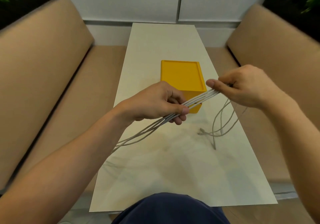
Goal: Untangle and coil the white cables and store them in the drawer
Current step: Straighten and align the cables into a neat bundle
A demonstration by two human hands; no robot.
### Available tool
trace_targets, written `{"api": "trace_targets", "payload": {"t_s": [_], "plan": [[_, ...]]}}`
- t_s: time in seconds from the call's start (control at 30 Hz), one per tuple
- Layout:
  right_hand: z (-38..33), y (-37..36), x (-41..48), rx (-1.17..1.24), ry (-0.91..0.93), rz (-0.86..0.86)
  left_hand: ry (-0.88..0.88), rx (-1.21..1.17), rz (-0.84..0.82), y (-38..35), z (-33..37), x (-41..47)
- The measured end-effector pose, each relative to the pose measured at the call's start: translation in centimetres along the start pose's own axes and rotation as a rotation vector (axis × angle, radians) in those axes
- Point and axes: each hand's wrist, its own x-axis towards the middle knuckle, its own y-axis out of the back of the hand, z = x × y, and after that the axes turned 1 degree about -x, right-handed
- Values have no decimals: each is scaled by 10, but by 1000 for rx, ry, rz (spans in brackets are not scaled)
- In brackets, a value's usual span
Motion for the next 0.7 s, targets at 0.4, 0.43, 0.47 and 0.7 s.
{"api": "trace_targets", "payload": {"t_s": [0.4,0.43,0.47,0.7], "plan": [[-48,-29,-11,559,142,-224,87,-2,-62,4,-3,-10],[-47,-27,-9,544,154,-200,104,-12,-86,6,-4,-11],[-47,-24,-8,526,163,-187,122,-21,-109,7,-5,-11],[-36,8,0,349,188,-169,117,-80,-165,11,-4,-13]]}}
